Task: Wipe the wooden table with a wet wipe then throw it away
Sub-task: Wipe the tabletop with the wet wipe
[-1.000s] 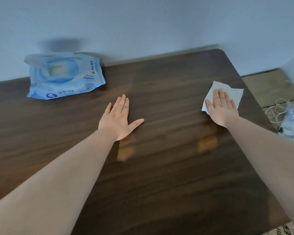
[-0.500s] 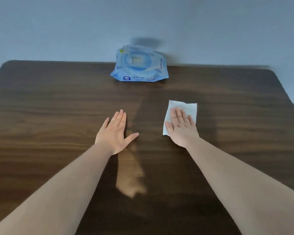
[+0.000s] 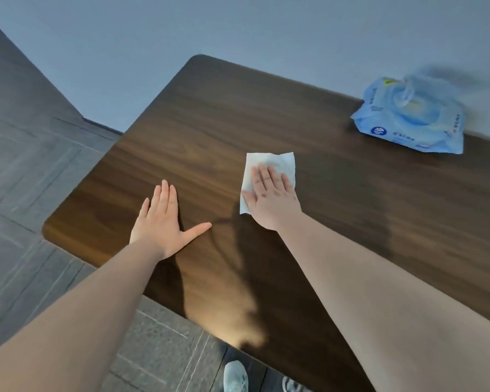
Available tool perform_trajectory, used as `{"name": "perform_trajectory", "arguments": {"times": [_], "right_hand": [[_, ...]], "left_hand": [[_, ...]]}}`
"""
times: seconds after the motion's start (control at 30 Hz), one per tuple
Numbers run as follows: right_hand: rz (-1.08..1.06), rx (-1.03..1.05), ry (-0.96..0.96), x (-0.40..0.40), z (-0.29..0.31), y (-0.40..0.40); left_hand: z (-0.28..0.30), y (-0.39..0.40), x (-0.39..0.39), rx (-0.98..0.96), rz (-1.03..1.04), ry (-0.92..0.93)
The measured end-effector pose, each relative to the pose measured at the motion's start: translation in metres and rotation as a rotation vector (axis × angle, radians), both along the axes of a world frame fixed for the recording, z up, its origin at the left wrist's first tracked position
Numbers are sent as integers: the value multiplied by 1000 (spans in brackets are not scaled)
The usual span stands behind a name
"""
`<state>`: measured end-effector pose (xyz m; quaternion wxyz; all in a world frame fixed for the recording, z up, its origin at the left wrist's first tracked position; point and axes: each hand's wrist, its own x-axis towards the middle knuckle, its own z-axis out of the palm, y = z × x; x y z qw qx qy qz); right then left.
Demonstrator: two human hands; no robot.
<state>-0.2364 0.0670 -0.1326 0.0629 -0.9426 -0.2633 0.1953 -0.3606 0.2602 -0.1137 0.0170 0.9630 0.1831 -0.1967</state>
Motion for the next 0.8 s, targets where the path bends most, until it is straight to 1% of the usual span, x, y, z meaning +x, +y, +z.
{"name": "perform_trajectory", "arguments": {"times": [0.2,0.33,0.43,0.57,0.7,0.8], "right_hand": [[141,11,-10,11,-1,90],[210,46,-15,19,-1,151],[268,45,-34,21,-2,184],[304,41,-31,24,-6,193],[359,47,-17,22,-6,175],[313,44,-5,12,-4,146]], "left_hand": [[-8,8,1,-72,16,-19],[-7,11,-1,-116,36,-69],[-6,10,-1,-147,46,-119],[-8,12,-4,-140,35,-157],[-9,12,-4,-129,46,-169],[-10,13,-2,-124,44,-104]]}}
